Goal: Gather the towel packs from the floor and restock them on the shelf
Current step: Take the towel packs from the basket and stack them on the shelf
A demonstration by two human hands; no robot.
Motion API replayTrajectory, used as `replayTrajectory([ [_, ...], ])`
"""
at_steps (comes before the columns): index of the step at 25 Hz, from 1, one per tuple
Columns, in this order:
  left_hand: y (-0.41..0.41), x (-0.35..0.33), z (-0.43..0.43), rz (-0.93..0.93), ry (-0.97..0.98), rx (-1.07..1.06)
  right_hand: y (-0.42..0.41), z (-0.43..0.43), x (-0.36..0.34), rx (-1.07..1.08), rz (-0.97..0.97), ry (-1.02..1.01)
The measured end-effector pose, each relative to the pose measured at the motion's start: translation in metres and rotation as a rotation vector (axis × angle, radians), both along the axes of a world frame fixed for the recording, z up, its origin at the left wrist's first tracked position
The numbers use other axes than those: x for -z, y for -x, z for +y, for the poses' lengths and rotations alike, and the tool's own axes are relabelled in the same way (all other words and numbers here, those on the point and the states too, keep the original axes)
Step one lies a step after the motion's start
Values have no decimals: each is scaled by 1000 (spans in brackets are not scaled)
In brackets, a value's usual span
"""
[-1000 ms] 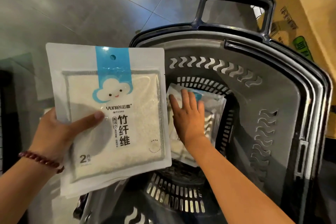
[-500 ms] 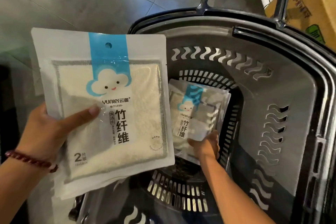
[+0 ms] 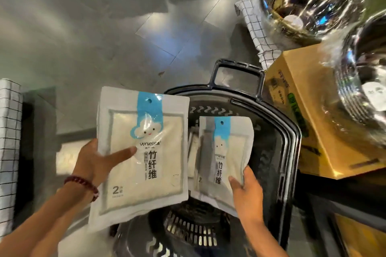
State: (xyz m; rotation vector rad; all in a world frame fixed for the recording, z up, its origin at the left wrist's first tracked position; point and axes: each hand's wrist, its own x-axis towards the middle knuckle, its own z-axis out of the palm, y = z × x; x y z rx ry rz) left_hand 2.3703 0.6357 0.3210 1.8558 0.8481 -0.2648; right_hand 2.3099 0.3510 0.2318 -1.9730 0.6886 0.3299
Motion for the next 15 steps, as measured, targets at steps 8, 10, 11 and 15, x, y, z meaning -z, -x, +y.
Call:
replayTrajectory([
  [8,-21,-218,-14,-183,70,68,13,-44,-255,127,-93,-113],
  [10,-23,-271,-17,-257,99,130,20,-46,-315,179,-158,-111],
  [11,-23,-297,-18,-287,128,153,25,-46,-344,204,-196,-112],
  [15,-17,-378,-20,-382,212,292,51,-44,-440,285,-336,-133],
])
